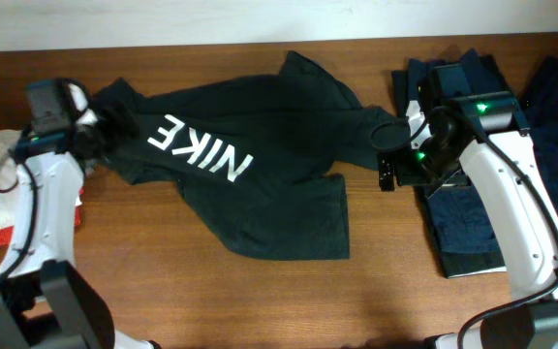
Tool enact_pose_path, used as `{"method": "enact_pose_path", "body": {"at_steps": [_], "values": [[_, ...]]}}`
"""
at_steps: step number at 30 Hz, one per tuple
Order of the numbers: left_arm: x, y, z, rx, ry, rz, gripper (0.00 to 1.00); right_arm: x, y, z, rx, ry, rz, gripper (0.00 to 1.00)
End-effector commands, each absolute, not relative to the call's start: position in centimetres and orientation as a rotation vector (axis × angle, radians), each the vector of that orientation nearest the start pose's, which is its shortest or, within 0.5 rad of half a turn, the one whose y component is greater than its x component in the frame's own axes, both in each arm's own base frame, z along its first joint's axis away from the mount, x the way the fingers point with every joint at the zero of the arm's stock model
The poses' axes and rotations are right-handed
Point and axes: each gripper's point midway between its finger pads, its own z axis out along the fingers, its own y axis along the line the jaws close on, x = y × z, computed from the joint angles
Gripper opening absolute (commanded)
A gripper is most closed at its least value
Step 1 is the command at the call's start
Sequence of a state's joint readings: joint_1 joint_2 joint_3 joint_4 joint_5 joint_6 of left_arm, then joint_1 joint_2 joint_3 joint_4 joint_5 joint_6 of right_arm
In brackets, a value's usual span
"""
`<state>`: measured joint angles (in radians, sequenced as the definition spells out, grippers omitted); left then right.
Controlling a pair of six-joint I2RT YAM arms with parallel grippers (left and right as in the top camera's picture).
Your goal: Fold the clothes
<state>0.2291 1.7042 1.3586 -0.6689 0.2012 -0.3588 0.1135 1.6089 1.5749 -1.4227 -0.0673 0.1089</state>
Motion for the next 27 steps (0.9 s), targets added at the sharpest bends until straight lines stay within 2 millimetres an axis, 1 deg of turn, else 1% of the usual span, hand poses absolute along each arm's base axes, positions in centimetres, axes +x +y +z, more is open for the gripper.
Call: {"method": "enact_pose_path", "body": {"at_steps": [1, 2, 3, 4, 5, 6, 7, 8, 9, 10, 11, 12, 13, 14, 16, 18, 20, 21, 23, 24, 25, 26, 27], "values": [[39.1, -0.1, 11.9, -0.596, 2.744, -0.502, 0.99, 30.2, 4.1, 19.5, 0.005, 2.999, 0.093, 0.99], [37.4, -1.6, 11.2, -0.585, 2.834, -0.51, 0.99, 30.2, 4.0, 19.5, 0.006, 2.999, 0.088, 0.99], [36.2, -2.7, 10.7, -0.568, 2.895, -0.514, 0.99, 30.2, 4.0, 19.5, 0.006, 2.999, 0.088, 0.99], [34.7, -4.5, 10.0, -0.525, 2.975, -0.516, 0.99, 30.2, 4.0, 19.5, 0.006, 2.999, 0.088, 0.99], [34.1, -5.3, 9.6, -0.505, 3.006, -0.517, 0.99, 30.2, 4.0, 19.5, 0.006, 2.999, 0.088, 0.99], [32.9, -6.6, 9.0, -0.473, 3.053, -0.515, 0.99, 30.3, 4.0, 19.5, 0.006, 2.999, 0.088, 0.99], [32.1, -7.5, 8.4, -0.461, 3.086, -0.51, 0.99, 30.3, 4.0, 19.5, 0.006, 2.999, 0.088, 0.99], [30.7, -8.7, 7.5, -0.478, 3.133, -0.5, 0.99, 30.2, 4.0, 19.5, 0.007, 3.0, 0.083, 0.99], [29.7, -9.4, 6.8, -0.491, 3.166, -0.491, 0.99, 30.3, 4.0, 19.5, 0.007, 2.999, 0.084, 0.99], [27.9, -10.6, 5.8, -0.504, 3.222, -0.476, 0.99, 30.2, 4.0, 19.5, 0.006, 3.0, 0.083, 0.99], [26.8, -11.4, 5.3, -0.506, 3.255, -0.486, 0.99, 30.2, 4.0, 19.5, 0.007, 3.0, 0.083, 0.99], [25.3, -12.7, 4.8, -0.498, 3.298, -0.527, 0.99, 30.3, 3.9, 19.5, 0.007, 2.999, 0.076, 0.99], [24.6, -13.5, 4.6, -0.497, 3.317, -0.556, 0.99, 30.3, 3.8, 19.5, 0.008, 2.999, 0.069, 0.99], [23.5, -14.8, 4.2, -0.509, 3.343, -0.6, 0.99, 30.3, 3.7, 19.5, 0.009, 2.998, 0.061, 0.99], [22.1, -16.4, 3.3, -0.55, 3.367, -0.615, 0.99, 30.3, 3.6, 19.4, 0.009, 2.999, 0.051, 0.99], [21.2, -18.0, 2.0, -0.565, 3.358, -0.599, 0.99, 30.3, 3.5, 19.4, 0.009, 3.001, 0.043, 0.99], [21.5, -19.9, 0.9, -0.526, 3.299, -0.644, 0.99, 30.1, 3.5, 19.4, 0.009, 3.007, 0.042, 0.99], [21.7, -20.3, 0.4, -0.519, 3.269, -0.626, 0.99, 30.1, 3.5, 19.4, 0.006, 3.009, 0.042, 0.99], [22.1, -20.4, -0.2, -0.526, 3.228, -0.559, 0.99, 30.0, 3.4, 19.3, 0.003, 3.011, 0.035, 0.99], [22.5, -20.6, -0.3, -0.499, 3.206, -0.55, 0.99, 30.0, 3.4, 19.3, 0.004, 3.014, 0.029, 0.99], [23.2, -21.0, -0.4, -0.467, 3.163, -0.555, 0.99, 29.9, 3.2, 19.3, 0.005, 3.017, 0.014, 0.99], [24.5, -21.5, -0.5, -0.436, 3.097, -0.566, 0.99, 29.8, 3.1, 19.3, 0.006, 3.02, 0.004, 0.99], [25.1, -21.7, -0.5, -0.44, 3.071, -0.57, 0.99, 29.8, 3.0, 19.3, 0.006, 3.021, 0.002, 0.99]]}}
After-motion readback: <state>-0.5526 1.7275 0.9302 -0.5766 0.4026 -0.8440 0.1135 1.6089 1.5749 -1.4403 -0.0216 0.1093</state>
